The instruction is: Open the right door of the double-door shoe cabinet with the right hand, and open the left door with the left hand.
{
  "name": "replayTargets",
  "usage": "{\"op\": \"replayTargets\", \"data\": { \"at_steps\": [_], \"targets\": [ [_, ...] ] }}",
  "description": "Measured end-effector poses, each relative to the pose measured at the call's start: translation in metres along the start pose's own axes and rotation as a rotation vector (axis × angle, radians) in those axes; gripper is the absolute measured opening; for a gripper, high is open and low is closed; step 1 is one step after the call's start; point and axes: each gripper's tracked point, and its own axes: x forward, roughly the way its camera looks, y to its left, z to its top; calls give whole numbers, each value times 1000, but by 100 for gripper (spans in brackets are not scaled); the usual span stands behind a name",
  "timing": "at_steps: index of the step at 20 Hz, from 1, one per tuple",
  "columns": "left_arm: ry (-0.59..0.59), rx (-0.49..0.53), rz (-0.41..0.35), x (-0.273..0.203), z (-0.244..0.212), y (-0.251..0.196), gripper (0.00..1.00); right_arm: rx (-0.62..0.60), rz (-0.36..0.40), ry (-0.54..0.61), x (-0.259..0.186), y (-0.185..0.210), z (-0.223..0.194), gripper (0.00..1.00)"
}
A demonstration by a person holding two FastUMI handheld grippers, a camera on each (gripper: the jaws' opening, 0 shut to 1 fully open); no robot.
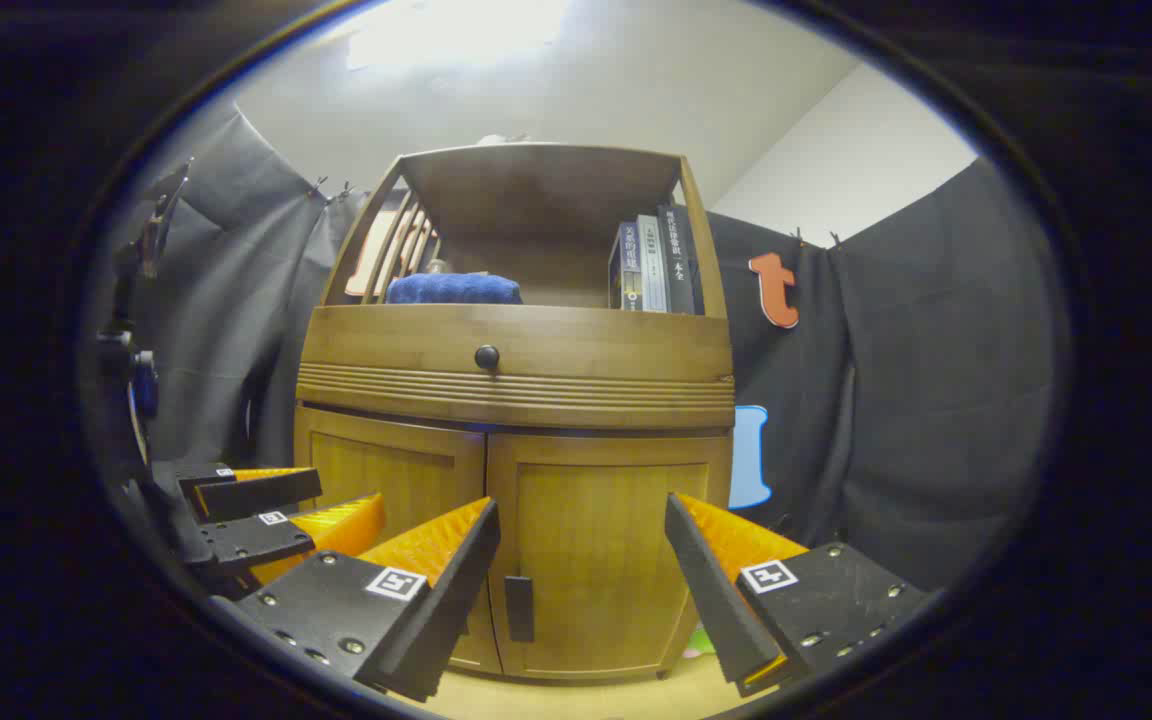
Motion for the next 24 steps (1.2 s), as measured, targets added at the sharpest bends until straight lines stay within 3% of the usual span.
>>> {"op": "replayTargets", "data": {
  "at_steps": [1, 2, 7, 9, 10, 12, 19, 20, 21, 23, 24],
  "targets": [
    [1, 0, 3, 1, 0, 2, 94, -2, 3, 2, 2, 2, -1, 98],
    [3, -2, 5, 2, -1, 3, 94, -7, 6, 6, 3, 3, -4, 94],
    [47, -26, 1, 10, -12, 0, 94, -38, 8, 31, 10, 2, -15, 94],
    [55, -26, 6, 11, -14, 2, 94, -34, 8, 39, 13, 1, -21, 98],
    [56, -25, 9, 11, -14, 3, 94, -29, 10, 45, 14, 2, -25, 94],
    [59, -24, 18, 11, -15, 7, 94, -26, 16, 57, 19, 5, -32, 94],
    [58, -25, 79, 6, -20, 36, 96, -23, 72, 112, 37, 34, -62, 94],
    [58, -25, 89, 5, -21, 40, 96, -21, 76, 123, 42, 37, -68, 99],
    [61, -24, 100, 4, -21, 45, 94, -17, 83, 137, 47, 41, -75, 94],
    [66, -18, 126, -2, -21, 57, 94, -10, 90, 174, 59, 47, -92, 100],
    [70, -15, 142, -7, -22, 63, 94, -6, 99, 197, 66, 51, -103, 99]
  ]
}}
